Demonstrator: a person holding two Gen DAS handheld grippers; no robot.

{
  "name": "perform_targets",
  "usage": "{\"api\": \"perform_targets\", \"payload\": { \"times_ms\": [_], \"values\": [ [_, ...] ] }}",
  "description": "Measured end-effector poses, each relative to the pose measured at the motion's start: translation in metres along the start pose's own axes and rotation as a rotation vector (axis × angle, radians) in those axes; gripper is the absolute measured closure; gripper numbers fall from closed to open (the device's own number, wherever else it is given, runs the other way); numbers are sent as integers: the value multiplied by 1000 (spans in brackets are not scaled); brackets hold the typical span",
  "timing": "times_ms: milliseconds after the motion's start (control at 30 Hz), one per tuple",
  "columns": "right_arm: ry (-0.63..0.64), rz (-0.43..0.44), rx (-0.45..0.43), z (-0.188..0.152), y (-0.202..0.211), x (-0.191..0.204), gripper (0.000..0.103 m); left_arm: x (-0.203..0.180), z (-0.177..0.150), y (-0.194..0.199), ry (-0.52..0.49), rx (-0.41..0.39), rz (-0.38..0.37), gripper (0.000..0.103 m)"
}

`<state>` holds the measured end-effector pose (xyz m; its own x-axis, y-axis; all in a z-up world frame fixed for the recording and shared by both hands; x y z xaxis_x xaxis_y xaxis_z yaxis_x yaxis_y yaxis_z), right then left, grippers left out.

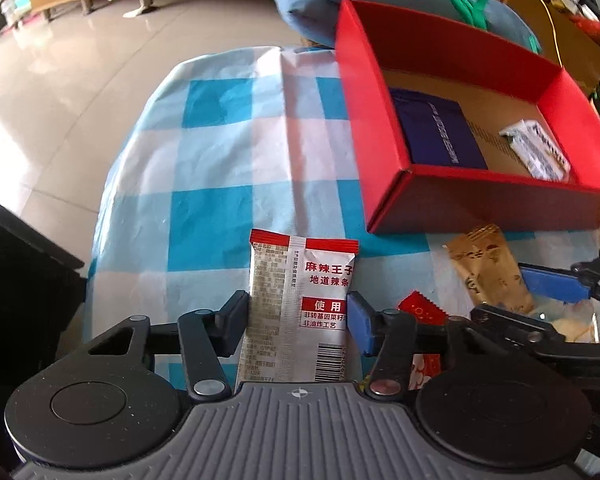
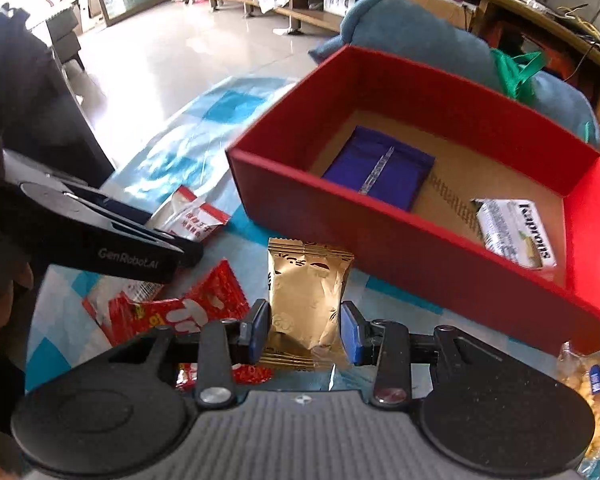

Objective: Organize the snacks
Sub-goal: 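Grasp the gold cookie packet with the right gripper while the left gripper grasps the white-red spicy strip packet, then carry both packets over the red box and lower them inside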

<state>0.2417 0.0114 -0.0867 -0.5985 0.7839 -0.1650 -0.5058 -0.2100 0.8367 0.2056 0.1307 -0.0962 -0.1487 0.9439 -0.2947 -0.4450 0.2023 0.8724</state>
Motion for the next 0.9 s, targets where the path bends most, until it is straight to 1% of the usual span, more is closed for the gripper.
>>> {"api": "perform_targets", "payload": {
  "times_ms": [133,333,667,900],
  "values": [
    [-14,-2,-26,3,9,-3,69,2,2,13,25,-35,-15,44],
    [-29,-5,-75,8,28,-6,69,-3,7,36,29,-97,-43,45],
    [-46,-12,-138,14,49,-12,69,-7,12,61,36,-178,-56,47],
    [-64,-11,-181,21,63,-17,69,-12,14,79,53,-229,-104,48]
  ]
}}
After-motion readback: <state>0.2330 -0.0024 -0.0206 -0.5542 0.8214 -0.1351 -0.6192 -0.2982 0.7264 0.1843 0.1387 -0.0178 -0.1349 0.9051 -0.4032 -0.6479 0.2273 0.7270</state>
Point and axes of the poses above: each gripper's, at about its wrist camera, not at the fingertips, and y roughly against the way its jaws point, x to its left, z to its top, the point moved 6 cm from there along -y, roughly the way its jaws point, and after that the axes turned 14 degrees about -z, right-handed, at the moved point
